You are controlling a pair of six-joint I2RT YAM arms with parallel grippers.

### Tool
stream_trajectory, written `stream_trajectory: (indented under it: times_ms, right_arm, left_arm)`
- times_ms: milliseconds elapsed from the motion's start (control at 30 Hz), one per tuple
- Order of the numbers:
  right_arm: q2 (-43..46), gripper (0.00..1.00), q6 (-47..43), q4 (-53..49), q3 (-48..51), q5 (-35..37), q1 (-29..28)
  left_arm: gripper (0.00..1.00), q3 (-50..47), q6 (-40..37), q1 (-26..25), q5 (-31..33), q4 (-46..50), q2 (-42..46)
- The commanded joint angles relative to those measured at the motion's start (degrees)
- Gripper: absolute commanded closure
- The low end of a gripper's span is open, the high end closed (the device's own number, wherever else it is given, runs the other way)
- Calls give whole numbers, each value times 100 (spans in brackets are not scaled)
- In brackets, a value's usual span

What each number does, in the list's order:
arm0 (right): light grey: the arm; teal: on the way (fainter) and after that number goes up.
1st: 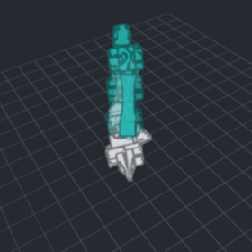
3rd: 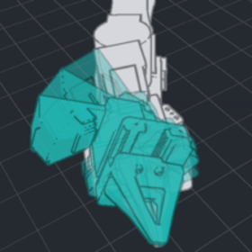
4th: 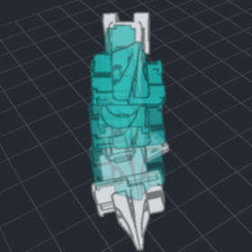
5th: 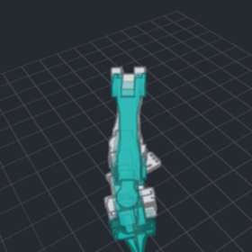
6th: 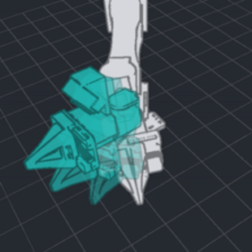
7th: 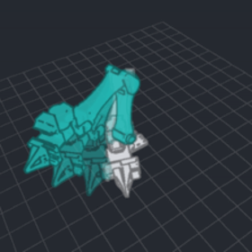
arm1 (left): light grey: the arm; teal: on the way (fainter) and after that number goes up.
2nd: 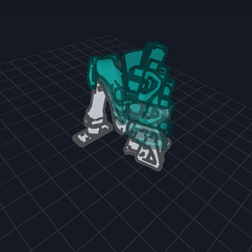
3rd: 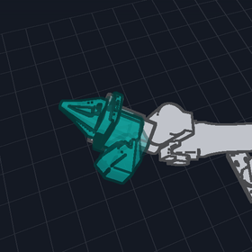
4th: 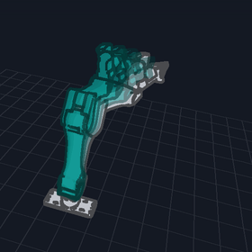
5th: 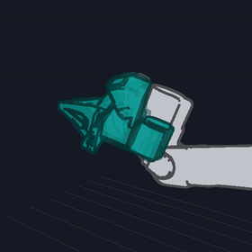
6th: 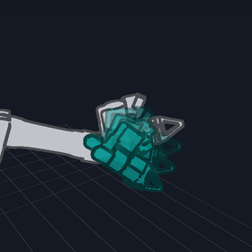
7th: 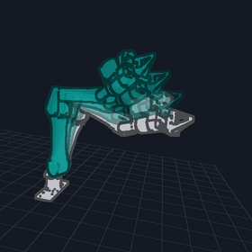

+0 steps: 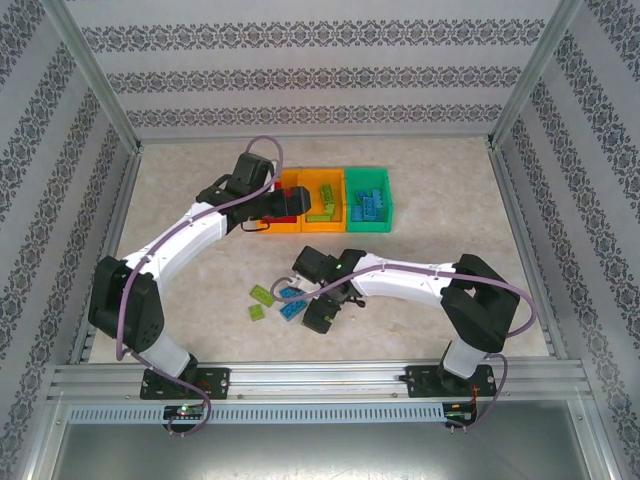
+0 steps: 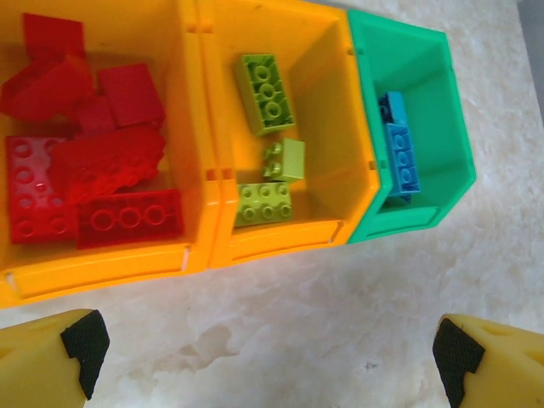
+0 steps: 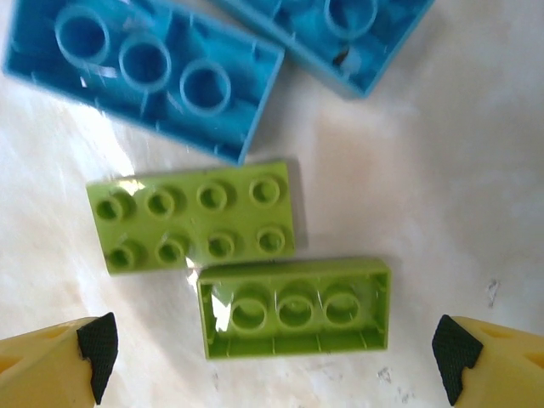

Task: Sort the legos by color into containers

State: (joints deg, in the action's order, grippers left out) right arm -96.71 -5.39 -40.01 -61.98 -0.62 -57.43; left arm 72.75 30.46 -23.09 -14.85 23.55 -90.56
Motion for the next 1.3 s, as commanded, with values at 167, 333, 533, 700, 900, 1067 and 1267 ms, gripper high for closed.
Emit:
stream_trajectory:
  times_ms: [167,333,533,700,900,1067,1267]
  right_arm:
    - [-164,2,-617,-487,-123,-20,206]
    - [-497,4,-631,-363,-298,-244,197]
    - [-747,7,-692,-344,-360,-181,233]
    - [-917,13,-731,-371,-440,-178,272]
    - [-991,19,-622,-222,-464,-66,299]
    - [-1142,27,-680,-366,-640,87,307]
    - [-969,34,-642,-328,-548,166,456]
  left_arm:
    - [1,-308,125,240,-186,-294,294]
    - [1,-425,147,285,-158,-291,408]
    - [0,-605,180,363,-137,-290,583]
    - [0,-749,197,403,-98,-280,653]
    - [1,-849,199,470,-91,-255,718]
    - [0,-882,181,487,-56,-212,755]
    - [0,-972,158,491,-21,-189,804]
